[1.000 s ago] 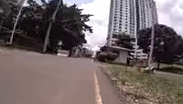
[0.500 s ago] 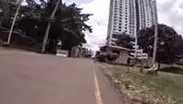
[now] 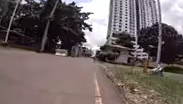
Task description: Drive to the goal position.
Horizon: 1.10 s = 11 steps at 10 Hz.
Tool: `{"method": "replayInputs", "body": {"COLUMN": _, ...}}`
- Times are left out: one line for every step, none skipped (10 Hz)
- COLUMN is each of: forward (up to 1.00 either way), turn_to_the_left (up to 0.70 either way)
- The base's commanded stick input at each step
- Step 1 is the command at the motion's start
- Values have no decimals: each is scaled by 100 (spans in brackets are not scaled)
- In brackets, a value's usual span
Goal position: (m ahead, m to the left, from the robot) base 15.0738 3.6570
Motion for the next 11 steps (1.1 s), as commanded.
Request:
{"method": "replayInputs", "body": {"forward": 70, "turn_to_the_left": 0}}
{"method": "replayInputs", "body": {"forward": 70, "turn_to_the_left": 0}}
{"method": "replayInputs", "body": {"forward": 70, "turn_to_the_left": 0}}
{"method": "replayInputs", "body": {"forward": 70, "turn_to_the_left": 0}}
{"method": "replayInputs", "body": {"forward": 70, "turn_to_the_left": 0}}
{"method": "replayInputs", "body": {"forward": 70, "turn_to_the_left": 0}}
{"method": "replayInputs", "body": {"forward": 70, "turn_to_the_left": 0}}
{"method": "replayInputs", "body": {"forward": 70, "turn_to_the_left": 0}}
{"method": "replayInputs", "body": {"forward": 70, "turn_to_the_left": 0}}
{"method": "replayInputs", "body": {"forward": 70, "turn_to_the_left": 0}}
{"method": "replayInputs", "body": {"forward": 70, "turn_to_the_left": 0}}
